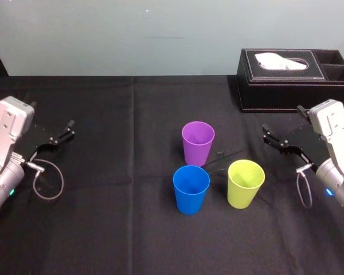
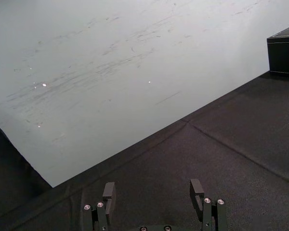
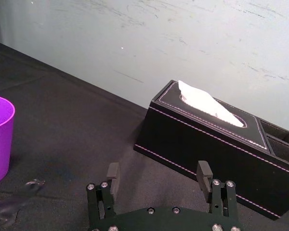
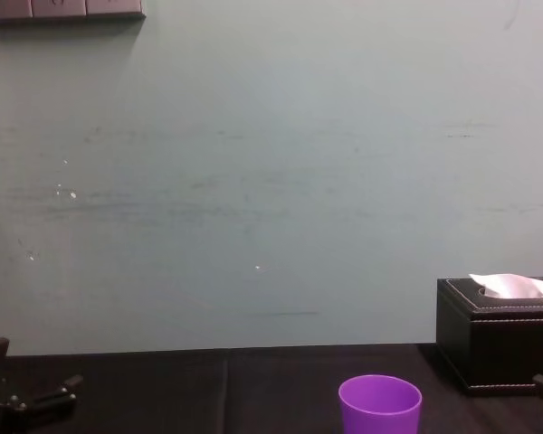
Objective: Stack the three plastic cups sequentially using one hand.
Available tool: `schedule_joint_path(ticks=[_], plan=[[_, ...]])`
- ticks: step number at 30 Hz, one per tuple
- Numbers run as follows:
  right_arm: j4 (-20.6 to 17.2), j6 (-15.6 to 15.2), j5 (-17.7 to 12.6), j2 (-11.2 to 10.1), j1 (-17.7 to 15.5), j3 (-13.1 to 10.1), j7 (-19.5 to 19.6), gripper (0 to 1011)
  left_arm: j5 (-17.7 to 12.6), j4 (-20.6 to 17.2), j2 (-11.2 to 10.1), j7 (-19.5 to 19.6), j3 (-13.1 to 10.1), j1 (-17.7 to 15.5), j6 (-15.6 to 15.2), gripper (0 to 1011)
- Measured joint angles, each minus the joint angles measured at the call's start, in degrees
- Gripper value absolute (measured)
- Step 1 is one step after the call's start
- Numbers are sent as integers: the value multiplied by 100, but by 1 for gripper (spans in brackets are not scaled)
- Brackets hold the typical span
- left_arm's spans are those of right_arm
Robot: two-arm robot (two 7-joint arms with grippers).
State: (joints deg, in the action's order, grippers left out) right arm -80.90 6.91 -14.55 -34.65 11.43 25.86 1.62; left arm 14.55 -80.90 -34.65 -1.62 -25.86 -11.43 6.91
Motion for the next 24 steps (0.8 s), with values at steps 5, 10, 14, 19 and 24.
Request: schedule_joint_path(ticks=[5,10,14,19,24], plan=[[0,0,0,0,0,0,0,1000,0,0,0,0,0,0,0,1011],[0,0,0,0,0,0,0,1000,0,0,0,0,0,0,0,1011],[0,0,0,0,0,0,0,1000,0,0,0,0,0,0,0,1011],[0,0,0,0,0,0,0,1000,0,0,0,0,0,0,0,1011],[-85,2,-63,-12,-68,-100,-132,1000,0,0,0,0,0,0,0,1011]])
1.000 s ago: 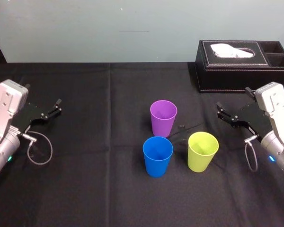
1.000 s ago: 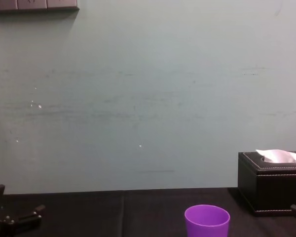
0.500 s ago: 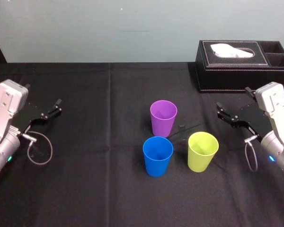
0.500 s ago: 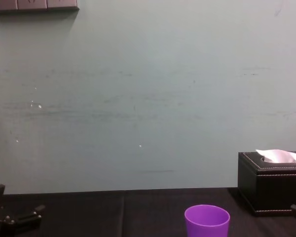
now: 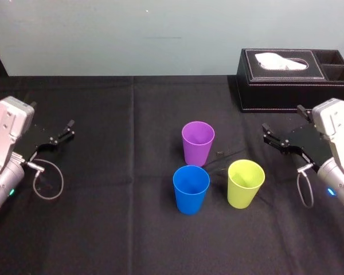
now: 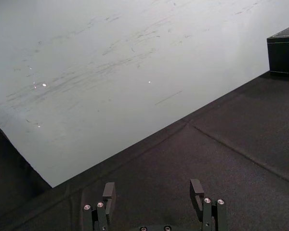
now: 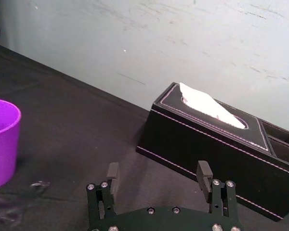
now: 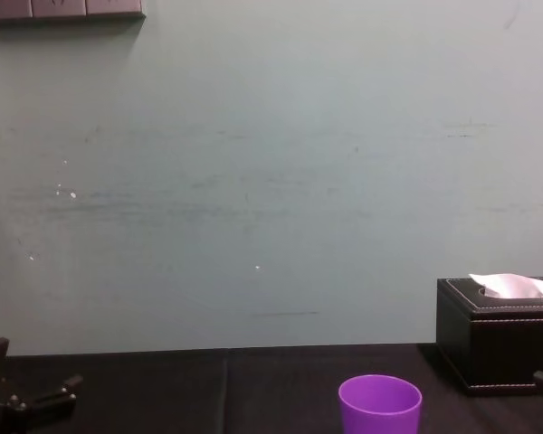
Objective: Stack the three plastic cups sequentially using one hand.
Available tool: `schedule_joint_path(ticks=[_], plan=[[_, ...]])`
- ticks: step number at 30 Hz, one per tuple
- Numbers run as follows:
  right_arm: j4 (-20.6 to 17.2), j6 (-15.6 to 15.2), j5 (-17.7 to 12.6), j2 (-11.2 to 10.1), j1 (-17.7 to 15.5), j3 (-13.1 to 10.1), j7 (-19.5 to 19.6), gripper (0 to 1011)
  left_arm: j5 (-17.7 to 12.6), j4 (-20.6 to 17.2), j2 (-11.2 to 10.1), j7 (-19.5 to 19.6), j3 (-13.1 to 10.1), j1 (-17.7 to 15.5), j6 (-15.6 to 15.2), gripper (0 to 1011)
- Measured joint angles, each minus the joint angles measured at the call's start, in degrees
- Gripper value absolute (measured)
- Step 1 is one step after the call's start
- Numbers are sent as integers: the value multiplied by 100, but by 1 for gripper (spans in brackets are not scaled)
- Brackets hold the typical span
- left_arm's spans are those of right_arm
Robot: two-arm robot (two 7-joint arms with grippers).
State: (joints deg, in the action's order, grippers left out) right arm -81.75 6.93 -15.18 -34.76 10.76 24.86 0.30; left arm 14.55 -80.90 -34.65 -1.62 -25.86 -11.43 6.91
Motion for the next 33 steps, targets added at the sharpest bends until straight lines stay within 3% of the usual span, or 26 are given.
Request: schedule_joint_path(ticks=[8,18,24,33], plan=[[-417,18,-431,-239,-351,-341,-460,1000,0,0,0,0,0,0,0,1011],[-948,17,-1157,-716,-1026,-875,-1194,1000,0,0,0,0,0,0,0,1011],[-1246,203,-1613,-1038,-1583,-1231,-1787,1000,0,0,0,0,0,0,0,1011],[-1449,527,-2032,-1405,-2169,-1539,-2736,1000,0,0,0,0,0,0,0,1011]])
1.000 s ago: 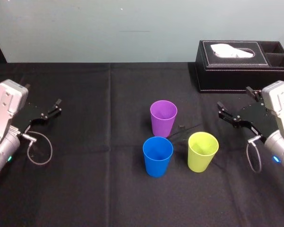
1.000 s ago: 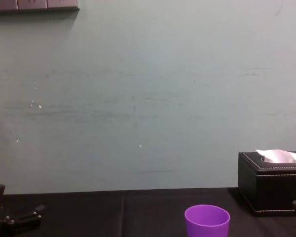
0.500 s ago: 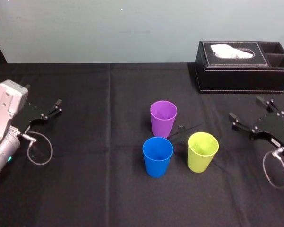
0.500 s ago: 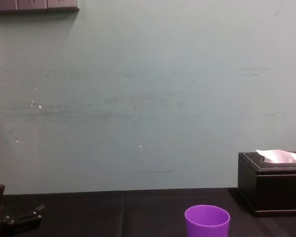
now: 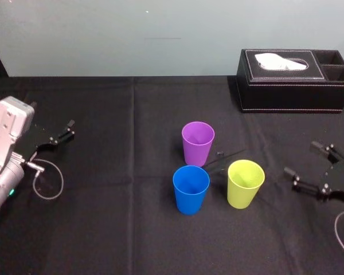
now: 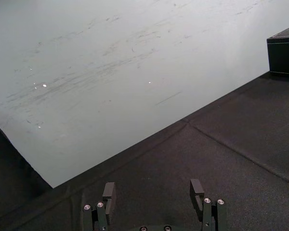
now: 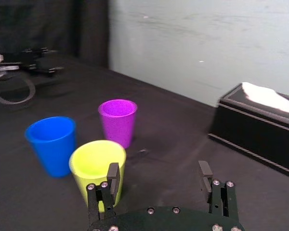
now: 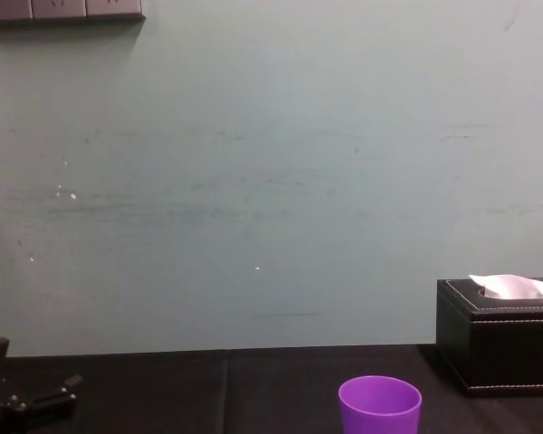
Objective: Stack the three plastic cups sequentially using one hand.
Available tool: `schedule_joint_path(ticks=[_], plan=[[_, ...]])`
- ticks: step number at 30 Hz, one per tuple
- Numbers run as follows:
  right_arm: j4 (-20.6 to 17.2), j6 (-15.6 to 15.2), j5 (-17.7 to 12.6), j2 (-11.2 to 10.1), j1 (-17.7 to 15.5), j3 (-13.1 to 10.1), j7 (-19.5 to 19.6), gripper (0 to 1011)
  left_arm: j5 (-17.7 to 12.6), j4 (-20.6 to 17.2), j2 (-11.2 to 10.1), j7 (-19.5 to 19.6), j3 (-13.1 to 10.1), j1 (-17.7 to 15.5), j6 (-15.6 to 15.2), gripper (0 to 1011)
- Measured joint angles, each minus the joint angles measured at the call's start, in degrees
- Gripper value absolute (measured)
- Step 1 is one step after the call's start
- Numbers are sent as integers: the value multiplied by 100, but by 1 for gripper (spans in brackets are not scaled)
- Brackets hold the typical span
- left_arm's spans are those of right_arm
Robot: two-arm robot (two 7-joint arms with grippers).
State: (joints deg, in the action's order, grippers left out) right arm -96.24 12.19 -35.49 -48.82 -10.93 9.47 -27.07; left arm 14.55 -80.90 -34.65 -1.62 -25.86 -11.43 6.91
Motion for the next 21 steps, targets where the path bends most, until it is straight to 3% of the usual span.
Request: schedule_joint_path(ticks=[7,21], plan=[[-14,106,41,-61,-157,1,-375,1000,0,0,0,0,0,0,0,1011],[292,56,487,239,106,317,-720,1000,0,0,0,0,0,0,0,1011]])
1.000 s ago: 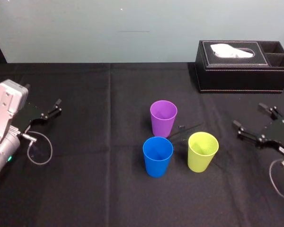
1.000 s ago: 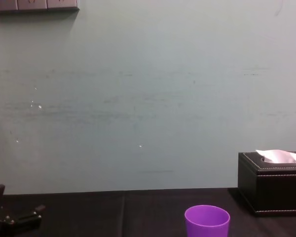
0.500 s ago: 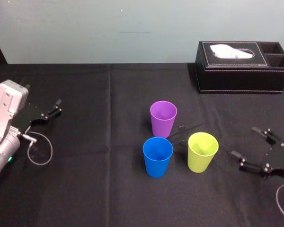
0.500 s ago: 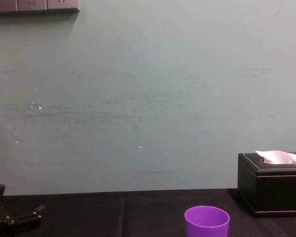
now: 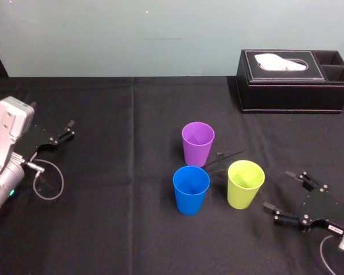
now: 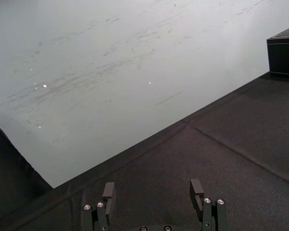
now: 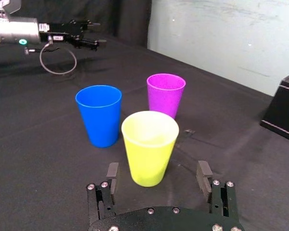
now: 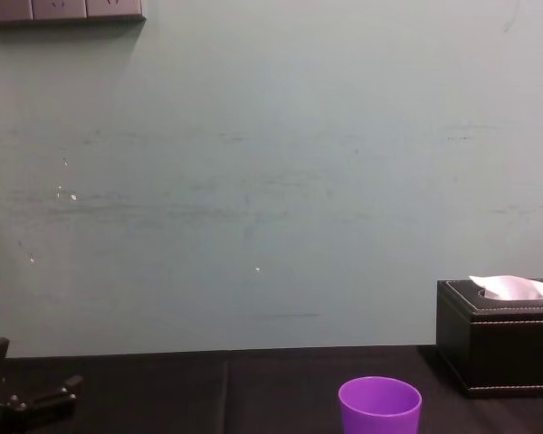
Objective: Stack the three plastic cups sequentially using one hand.
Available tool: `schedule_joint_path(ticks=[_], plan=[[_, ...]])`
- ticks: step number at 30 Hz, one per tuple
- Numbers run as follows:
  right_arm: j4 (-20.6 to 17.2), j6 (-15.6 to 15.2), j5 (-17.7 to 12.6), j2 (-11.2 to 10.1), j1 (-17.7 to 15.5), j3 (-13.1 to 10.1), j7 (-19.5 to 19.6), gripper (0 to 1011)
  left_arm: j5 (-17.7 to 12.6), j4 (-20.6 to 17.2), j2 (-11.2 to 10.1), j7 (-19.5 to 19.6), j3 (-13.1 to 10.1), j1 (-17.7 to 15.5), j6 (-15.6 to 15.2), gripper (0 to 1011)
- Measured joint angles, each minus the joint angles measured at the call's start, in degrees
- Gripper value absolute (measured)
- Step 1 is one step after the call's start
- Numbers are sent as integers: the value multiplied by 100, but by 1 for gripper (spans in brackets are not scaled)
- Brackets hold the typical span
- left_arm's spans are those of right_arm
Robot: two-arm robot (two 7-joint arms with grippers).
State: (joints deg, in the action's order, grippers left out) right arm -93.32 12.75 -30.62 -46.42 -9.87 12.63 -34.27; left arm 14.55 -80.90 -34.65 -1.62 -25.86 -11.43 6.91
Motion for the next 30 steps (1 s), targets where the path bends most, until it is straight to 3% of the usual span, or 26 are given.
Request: schedule_joint_path(ticks=[13,30], plan=[[200,-166,268,280,312,153,-277,1000,0,0,0,0,0,0,0,1011],[458,-343,433,587,760,386,-354,1000,0,0,0,0,0,0,0,1011]])
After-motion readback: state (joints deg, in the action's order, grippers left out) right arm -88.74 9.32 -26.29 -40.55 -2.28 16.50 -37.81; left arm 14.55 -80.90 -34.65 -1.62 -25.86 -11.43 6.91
